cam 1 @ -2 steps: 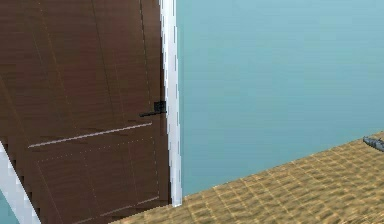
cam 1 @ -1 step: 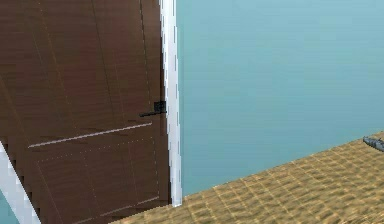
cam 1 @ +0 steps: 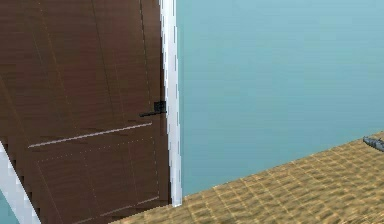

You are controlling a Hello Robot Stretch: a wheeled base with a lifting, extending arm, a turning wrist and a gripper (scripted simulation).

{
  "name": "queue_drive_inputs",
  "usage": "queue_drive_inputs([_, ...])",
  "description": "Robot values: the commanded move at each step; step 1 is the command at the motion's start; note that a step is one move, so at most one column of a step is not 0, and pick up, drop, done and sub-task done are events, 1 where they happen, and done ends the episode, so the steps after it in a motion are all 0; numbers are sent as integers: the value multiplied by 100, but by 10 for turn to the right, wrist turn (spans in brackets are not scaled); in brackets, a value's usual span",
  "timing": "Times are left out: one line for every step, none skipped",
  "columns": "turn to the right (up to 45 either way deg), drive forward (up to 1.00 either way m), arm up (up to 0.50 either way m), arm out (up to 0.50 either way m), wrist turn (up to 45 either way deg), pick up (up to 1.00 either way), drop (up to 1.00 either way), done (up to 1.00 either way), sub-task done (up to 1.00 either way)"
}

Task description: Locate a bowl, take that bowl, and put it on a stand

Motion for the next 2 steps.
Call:
queue_drive_inputs([0, 0, 0, 0, -450, 0, 0, 0, 0])
queue_drive_inputs([0, 0, 0, 0, -30, 0, 0, 0, 0])
